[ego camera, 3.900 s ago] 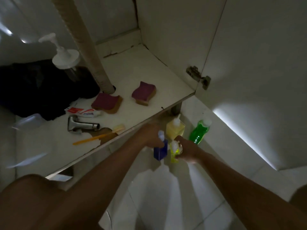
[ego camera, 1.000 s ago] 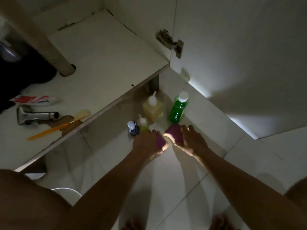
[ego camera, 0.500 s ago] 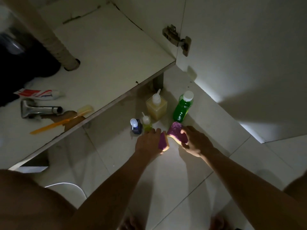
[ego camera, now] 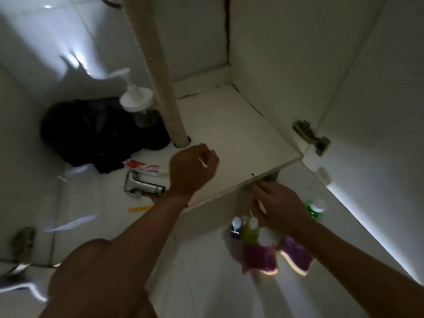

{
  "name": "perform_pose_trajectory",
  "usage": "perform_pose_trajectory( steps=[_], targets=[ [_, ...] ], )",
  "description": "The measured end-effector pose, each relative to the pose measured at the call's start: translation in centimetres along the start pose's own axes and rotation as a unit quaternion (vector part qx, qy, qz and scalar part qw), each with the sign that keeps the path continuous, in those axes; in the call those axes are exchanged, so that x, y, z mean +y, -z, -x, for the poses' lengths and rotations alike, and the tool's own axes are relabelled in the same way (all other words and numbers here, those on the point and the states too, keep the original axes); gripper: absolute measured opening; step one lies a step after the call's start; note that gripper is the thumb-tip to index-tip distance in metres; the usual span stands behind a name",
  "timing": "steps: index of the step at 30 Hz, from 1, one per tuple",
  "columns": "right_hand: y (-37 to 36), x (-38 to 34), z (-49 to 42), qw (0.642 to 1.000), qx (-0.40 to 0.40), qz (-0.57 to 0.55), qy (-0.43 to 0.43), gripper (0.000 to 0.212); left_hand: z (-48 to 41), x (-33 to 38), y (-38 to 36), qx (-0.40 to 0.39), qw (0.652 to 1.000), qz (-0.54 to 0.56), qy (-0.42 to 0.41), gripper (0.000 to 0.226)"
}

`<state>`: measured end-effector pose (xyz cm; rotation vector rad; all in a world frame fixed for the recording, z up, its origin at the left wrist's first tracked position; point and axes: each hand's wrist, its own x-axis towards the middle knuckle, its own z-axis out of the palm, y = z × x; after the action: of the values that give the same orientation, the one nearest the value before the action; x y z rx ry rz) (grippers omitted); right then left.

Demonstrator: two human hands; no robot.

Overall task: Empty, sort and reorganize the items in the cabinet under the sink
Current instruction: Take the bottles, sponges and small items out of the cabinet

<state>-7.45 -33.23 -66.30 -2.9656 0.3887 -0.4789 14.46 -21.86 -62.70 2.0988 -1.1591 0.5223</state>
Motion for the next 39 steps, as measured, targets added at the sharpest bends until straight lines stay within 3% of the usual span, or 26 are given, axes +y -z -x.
perform_pose_trajectory(
  steps=[3,6,8,10,16,19,25,30,35,39],
  targets=[
    [2.5,-3.0,-8.3,0.999,0.046,-0.016,0.023,0.029,-4.0,-5.6,3.7,0.078,0.991,0.004,0.112,0.032],
    [4.5,-6.1,-15.6,0.997,0.054,-0.043,0.035,0.036,-6.0,-10.4,6.0,0.094,0.968,0.002,0.234,0.023],
    [5.5,-8.5,-20.2,0.996,0.030,-0.082,0.022,0.042,-7.2,-13.1,7.2,0.097,0.954,0.031,0.283,0.013],
    [6.1,-10.6,-24.0,0.990,-0.027,-0.140,-0.005,0.050,-8.1,-14.9,7.5,0.064,0.946,0.073,0.309,0.029],
    [4.4,-13.7,-31.1,0.963,-0.137,-0.227,-0.050,0.075,-10.2,-17.8,6.0,-0.107,0.920,0.224,0.303,0.093],
    [2.9,-14.2,-32.3,0.953,-0.155,-0.254,-0.062,0.094,-10.2,-18.3,5.5,-0.112,0.916,0.244,0.299,0.089],
    [0.4,-13.9,-30.3,0.973,-0.125,-0.188,-0.052,0.086,-9.8,-18.5,5.1,-0.098,0.901,0.293,0.305,0.087],
    [-0.4,-13.8,-26.9,0.971,-0.009,-0.239,0.022,0.064,-8.5,-19.6,4.2,-0.050,0.915,0.273,0.293,0.110],
    [0.2,-14.1,-25.1,0.921,0.024,-0.387,-0.051,0.041,-6.7,-17.3,5.6,-0.057,0.914,0.298,0.268,0.097],
    [3.1,-13.2,-24.0,0.893,0.078,-0.438,-0.072,0.055,-6.0,-14.5,6.7,-0.028,0.919,0.318,0.231,0.091]
  ],
)
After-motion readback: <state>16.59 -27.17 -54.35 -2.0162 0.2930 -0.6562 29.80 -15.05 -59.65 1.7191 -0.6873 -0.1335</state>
